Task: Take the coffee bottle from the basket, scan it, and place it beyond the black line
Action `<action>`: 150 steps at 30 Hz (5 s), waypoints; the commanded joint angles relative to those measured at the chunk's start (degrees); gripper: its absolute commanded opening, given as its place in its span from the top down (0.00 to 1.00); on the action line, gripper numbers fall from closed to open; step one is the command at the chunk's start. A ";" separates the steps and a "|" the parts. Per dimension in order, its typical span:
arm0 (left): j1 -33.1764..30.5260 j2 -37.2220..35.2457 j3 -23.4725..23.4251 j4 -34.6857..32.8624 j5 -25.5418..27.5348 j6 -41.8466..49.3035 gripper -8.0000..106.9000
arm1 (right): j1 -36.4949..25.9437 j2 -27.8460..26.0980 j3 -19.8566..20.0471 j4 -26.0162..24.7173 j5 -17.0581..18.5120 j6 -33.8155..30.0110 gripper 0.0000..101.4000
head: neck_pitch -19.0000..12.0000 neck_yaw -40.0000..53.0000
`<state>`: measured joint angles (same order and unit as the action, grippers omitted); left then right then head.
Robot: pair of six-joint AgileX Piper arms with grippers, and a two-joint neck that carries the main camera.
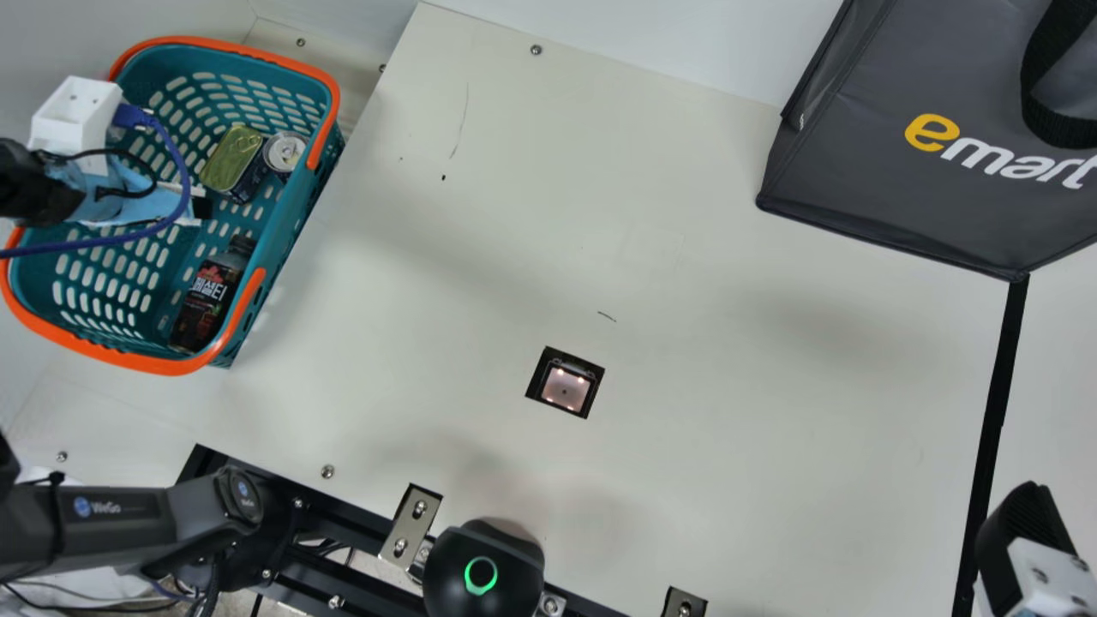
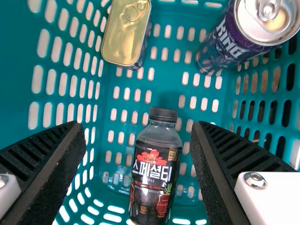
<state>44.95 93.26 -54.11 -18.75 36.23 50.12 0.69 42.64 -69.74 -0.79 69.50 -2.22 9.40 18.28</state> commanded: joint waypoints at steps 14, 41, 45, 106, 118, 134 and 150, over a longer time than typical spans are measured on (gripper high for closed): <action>-2.02 4.97 1.93 -1.51 -4.96 5.64 0.15 | 0.00 0.00 0.00 0.00 0.00 0.00 0.10 | -1.48 0.14; -5.07 12.64 5.69 -3.81 -15.44 9.59 0.15 | 0.00 0.00 0.00 0.00 -0.08 0.00 0.10 | -1.48 0.14; -5.12 14.12 5.74 -3.86 -17.08 9.00 0.15 | 0.00 0.00 0.00 0.00 -0.08 0.00 0.10 | -1.48 0.14; -4.56 26.04 4.88 -27.63 -24.99 31.03 0.79 | 0.00 0.00 0.00 0.00 -0.08 0.00 0.10 | -1.48 0.14; -4.60 24.12 5.92 -30.13 -24.88 32.96 0.84 | 0.00 0.00 0.00 0.00 -0.08 0.00 0.10 | -1.48 0.14; -3.91 16.39 6.56 -27.19 -22.02 28.20 0.84 | 0.00 0.00 0.00 0.00 -0.01 0.00 0.10 | -1.48 0.14; -0.57 6.62 7.73 -19.96 -16.15 21.62 0.84 | 0.00 0.00 0.00 0.00 -0.01 0.00 0.10 | -1.48 0.14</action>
<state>44.23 100.57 -46.38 -38.99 19.66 72.07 0.69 42.64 -69.74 -0.79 69.49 -2.22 9.40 18.28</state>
